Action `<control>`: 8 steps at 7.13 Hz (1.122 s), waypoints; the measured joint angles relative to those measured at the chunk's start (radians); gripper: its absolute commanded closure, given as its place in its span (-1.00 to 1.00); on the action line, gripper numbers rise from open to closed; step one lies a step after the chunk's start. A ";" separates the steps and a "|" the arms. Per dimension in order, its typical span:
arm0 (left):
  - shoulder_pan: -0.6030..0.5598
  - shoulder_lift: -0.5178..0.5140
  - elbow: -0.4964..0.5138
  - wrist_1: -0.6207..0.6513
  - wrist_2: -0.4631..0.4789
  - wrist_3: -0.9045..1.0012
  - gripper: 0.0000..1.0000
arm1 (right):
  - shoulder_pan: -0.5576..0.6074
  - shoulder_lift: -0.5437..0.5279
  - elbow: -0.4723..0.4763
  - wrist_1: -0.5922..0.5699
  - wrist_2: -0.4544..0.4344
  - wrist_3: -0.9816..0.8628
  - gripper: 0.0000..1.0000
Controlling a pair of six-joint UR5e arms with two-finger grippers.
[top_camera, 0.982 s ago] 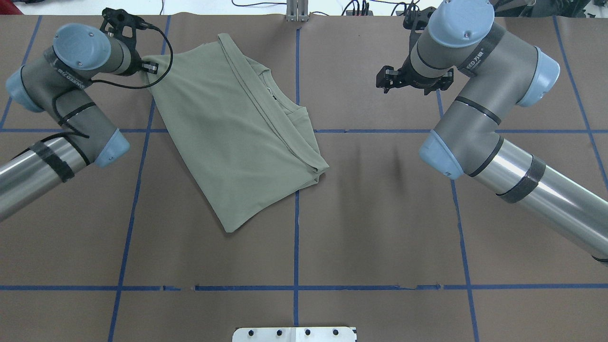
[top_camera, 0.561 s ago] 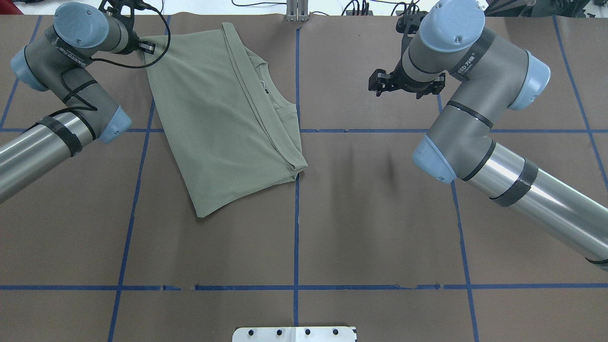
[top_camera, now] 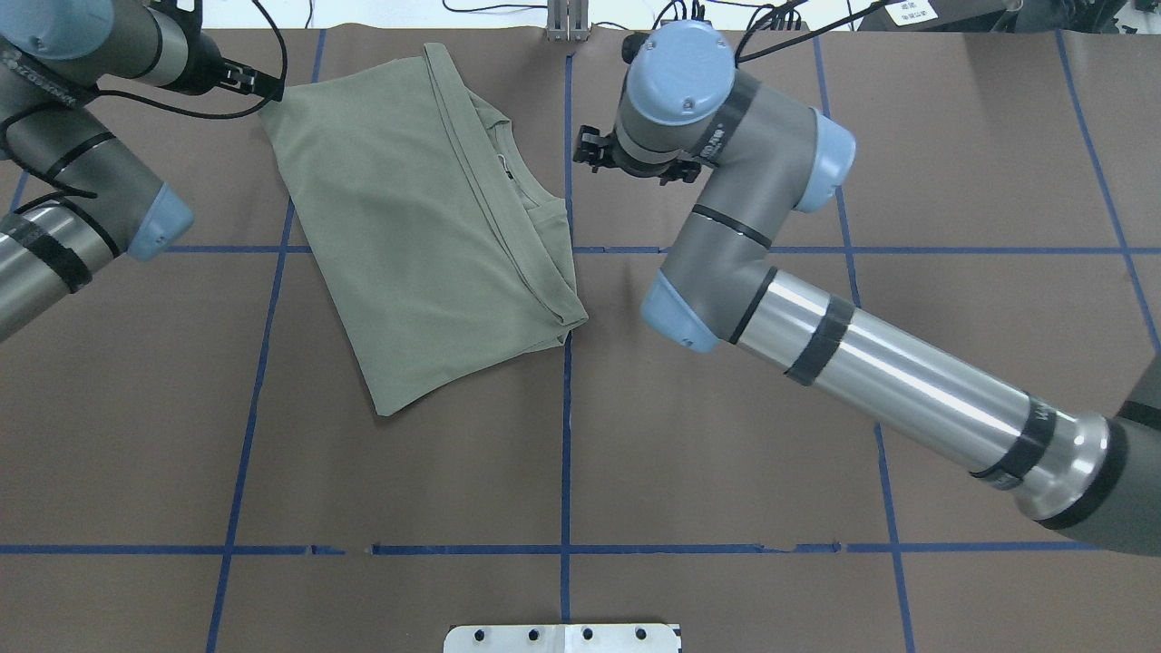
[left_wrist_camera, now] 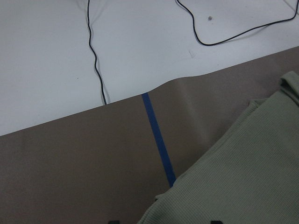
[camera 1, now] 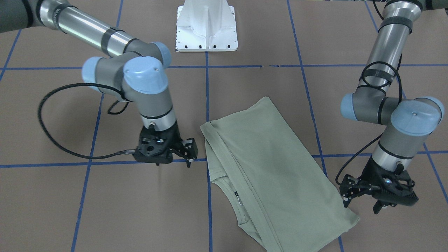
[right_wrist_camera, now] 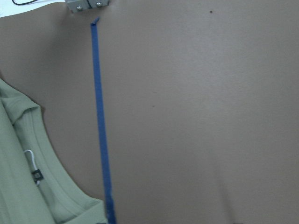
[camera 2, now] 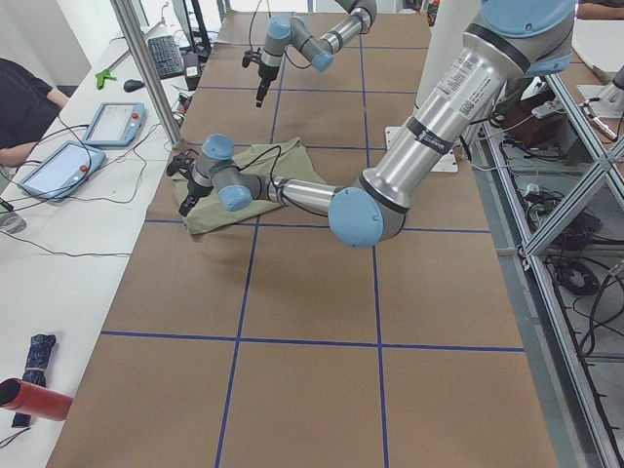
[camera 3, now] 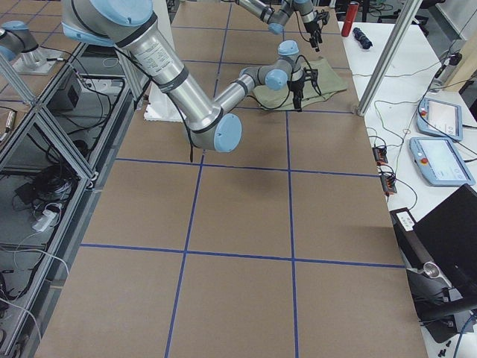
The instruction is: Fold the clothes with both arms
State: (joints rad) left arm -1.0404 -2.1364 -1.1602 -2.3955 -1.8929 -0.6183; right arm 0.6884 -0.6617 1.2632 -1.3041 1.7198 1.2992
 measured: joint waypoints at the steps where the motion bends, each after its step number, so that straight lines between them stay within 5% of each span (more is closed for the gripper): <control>1: 0.002 0.035 -0.054 -0.001 -0.009 -0.005 -1.00 | -0.029 0.049 -0.054 0.011 -0.037 0.036 -0.25; 4: 0.010 0.070 -0.095 -0.005 -0.014 -0.007 -1.00 | -0.098 0.134 -0.225 0.107 -0.128 0.079 -0.15; 8: 0.022 0.074 -0.094 -0.005 -0.014 -0.009 -1.00 | -0.127 0.128 -0.263 0.120 -0.165 0.073 -0.13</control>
State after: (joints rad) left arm -1.0185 -2.0623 -1.2538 -2.4007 -1.9067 -0.6273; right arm 0.5617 -0.5342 1.0003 -1.1842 1.5552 1.3725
